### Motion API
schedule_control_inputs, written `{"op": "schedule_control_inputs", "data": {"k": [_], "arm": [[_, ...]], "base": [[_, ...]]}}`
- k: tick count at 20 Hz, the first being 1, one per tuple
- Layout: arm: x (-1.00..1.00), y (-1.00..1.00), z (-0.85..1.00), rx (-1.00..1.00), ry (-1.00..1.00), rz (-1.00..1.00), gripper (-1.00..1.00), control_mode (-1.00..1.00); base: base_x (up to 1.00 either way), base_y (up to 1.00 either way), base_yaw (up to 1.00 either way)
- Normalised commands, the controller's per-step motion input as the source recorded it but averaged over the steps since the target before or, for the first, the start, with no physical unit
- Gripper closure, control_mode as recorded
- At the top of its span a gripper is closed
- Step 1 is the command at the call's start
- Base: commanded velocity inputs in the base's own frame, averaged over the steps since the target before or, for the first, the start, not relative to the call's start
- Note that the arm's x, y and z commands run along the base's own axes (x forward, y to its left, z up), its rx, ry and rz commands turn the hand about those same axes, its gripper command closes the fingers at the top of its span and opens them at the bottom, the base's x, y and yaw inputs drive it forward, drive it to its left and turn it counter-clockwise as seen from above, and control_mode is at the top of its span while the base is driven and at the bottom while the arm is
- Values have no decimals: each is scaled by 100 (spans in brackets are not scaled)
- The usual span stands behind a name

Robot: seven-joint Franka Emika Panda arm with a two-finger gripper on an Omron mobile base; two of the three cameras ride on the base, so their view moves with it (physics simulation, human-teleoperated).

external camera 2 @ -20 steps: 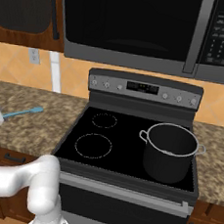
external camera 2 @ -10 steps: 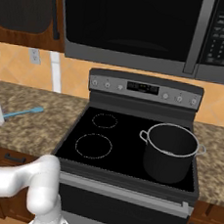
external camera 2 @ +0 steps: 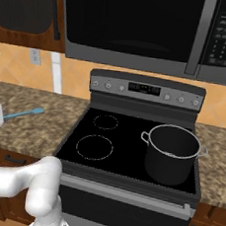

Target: Put the broccoli and broccoli in the pot. Retrieve the spatula and lightly stir the vegetables in the pot.

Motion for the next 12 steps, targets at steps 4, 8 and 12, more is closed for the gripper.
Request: {"op": "schedule_control_inputs", "data": {"k": [4,8,12], "arm": [[-92,-43,3,0,-10,-1,100,-100],[-100,-72,37,3,-20,0,100,-100],[-100,-100,91,31,-14,0,100,-100]], "base": [[0,0,0],[0,0,0],[0,0,0]]}}
